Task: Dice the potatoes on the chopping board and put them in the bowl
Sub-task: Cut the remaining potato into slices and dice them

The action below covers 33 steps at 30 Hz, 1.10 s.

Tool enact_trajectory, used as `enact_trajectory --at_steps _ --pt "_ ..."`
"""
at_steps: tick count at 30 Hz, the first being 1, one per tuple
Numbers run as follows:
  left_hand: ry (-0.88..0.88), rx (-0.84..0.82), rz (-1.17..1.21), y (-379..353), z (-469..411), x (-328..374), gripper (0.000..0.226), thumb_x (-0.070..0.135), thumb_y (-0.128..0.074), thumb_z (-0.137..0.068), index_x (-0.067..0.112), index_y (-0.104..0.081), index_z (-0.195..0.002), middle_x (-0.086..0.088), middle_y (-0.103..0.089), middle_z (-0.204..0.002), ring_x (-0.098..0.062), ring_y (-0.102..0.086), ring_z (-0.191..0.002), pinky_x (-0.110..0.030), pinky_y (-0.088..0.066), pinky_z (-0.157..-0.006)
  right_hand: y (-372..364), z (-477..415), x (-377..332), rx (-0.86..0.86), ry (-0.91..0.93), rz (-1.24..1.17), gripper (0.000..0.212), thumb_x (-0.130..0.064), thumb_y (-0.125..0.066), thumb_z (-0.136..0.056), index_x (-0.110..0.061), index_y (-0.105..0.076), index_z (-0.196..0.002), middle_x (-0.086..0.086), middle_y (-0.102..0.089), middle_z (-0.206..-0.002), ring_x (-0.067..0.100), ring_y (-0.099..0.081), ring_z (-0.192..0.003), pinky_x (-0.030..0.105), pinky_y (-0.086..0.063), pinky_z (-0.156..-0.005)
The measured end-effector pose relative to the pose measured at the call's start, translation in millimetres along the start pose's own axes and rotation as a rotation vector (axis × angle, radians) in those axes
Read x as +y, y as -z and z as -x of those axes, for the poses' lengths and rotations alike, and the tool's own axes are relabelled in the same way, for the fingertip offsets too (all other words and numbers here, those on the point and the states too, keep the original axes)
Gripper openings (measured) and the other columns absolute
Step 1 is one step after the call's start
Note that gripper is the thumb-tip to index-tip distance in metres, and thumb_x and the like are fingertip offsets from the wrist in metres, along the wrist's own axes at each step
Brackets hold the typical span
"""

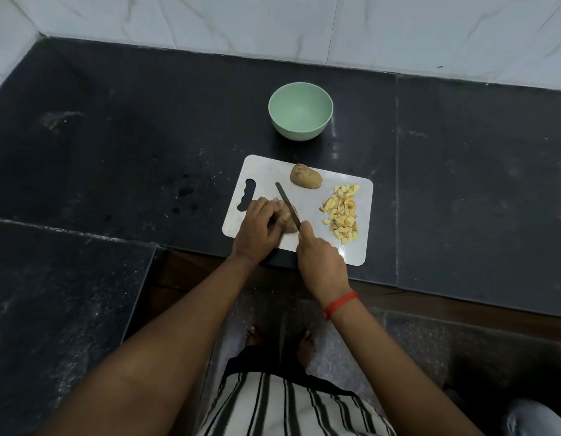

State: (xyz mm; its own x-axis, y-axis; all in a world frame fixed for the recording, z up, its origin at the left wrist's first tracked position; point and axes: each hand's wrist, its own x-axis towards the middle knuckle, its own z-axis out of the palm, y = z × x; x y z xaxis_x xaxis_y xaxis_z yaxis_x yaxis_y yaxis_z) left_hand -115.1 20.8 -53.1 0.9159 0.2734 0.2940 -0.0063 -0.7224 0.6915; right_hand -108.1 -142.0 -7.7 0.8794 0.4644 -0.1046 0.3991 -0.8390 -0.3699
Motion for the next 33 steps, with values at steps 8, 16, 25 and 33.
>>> enact_trajectory --at_steps 8,16,25,33 --pt "0.013 -0.040 -0.017 0 -1 -1 0.042 0.039 -0.045 -0.104 0.003 -0.060 -0.117 -0.008 -0.052 -0.105 -0.018 -0.048 -0.095 -0.036 -0.051 -0.078 4 -27 -9 -0.020 0.100 0.085 0.048 -0.011 -0.037 -0.104 -0.018 -0.024 -0.149 0.012 -0.069 -0.094 0.030 -0.070 -0.079 0.035 -0.045 -0.059" --pt "0.041 -0.058 -0.015 -1 -1 -4 0.045 0.044 -0.045 -0.102 0.003 -0.058 -0.118 -0.009 -0.050 -0.112 -0.024 -0.051 -0.108 -0.038 -0.051 -0.088 -8 50 17 -0.132 -0.017 0.054 0.027 -0.013 -0.034 -0.103 -0.019 -0.030 -0.129 0.009 -0.061 -0.092 0.039 -0.065 -0.076 0.037 -0.037 -0.055" --pt "0.080 -0.025 0.026 0 0 -7 0.047 0.041 -0.050 -0.097 0.003 -0.059 -0.123 -0.010 -0.050 -0.114 -0.026 -0.052 -0.109 -0.041 -0.052 -0.091 7 101 21 0.048 -0.033 -0.258 0.024 -0.042 -0.027 -0.106 -0.021 -0.039 -0.104 0.005 -0.064 -0.078 0.038 -0.063 -0.066 0.039 -0.043 -0.050" --pt "0.065 -0.028 0.057 2 2 -4 0.050 0.049 -0.055 -0.095 0.004 -0.061 -0.117 -0.006 -0.052 -0.108 -0.017 -0.051 -0.101 -0.029 -0.049 -0.083 6 12 0 0.193 -0.042 -0.308 0.016 -0.029 -0.036 -0.107 -0.014 -0.040 -0.103 0.007 -0.060 -0.071 0.038 -0.061 -0.064 0.034 -0.039 -0.050"
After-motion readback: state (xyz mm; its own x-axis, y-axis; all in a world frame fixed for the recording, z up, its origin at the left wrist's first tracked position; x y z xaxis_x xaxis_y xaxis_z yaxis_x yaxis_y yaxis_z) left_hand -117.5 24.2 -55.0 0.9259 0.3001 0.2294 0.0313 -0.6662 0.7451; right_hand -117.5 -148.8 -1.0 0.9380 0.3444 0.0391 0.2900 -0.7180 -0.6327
